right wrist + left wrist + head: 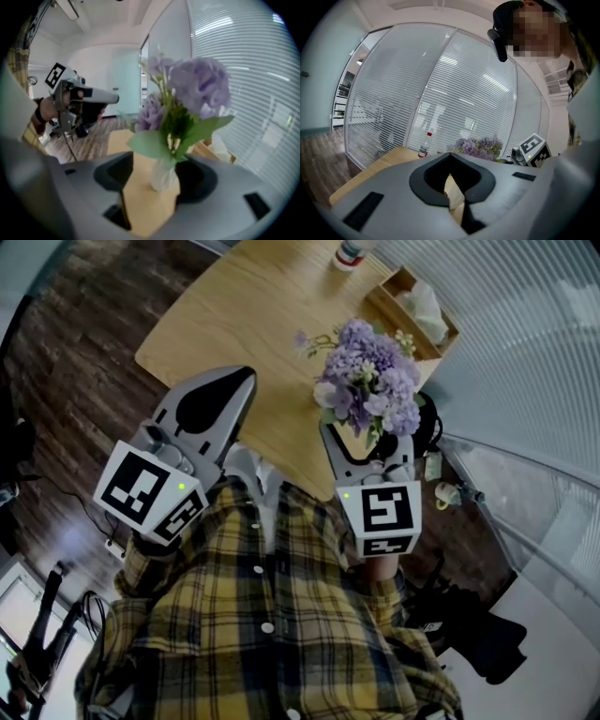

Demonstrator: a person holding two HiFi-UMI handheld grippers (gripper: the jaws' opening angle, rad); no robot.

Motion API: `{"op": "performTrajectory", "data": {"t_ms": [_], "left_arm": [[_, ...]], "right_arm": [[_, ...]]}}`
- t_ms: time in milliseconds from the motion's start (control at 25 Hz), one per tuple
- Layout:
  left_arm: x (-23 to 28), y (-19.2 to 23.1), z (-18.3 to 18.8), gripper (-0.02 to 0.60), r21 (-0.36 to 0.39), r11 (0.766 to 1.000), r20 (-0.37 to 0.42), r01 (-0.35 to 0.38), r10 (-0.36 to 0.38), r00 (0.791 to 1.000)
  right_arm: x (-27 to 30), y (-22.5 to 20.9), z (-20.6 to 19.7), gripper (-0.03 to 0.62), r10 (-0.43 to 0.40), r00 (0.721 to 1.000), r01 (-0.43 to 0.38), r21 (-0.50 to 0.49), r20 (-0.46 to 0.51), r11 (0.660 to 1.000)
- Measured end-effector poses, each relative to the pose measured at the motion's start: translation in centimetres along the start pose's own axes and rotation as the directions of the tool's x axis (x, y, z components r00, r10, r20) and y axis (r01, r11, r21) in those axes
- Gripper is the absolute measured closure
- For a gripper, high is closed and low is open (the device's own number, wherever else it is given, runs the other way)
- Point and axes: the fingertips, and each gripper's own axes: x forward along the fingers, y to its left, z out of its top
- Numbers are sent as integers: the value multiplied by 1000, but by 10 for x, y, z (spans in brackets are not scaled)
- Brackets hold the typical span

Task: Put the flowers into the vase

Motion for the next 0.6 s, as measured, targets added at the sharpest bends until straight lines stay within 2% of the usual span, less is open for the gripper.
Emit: {"op": "performTrajectory", "data": {"t_ms": [600], "left_arm": [[-5,-5,1,574,8,999,7,33,-33,999]], "right_arm": [[-2,9,-23,329,32,999,-30,148,-14,988]]}}
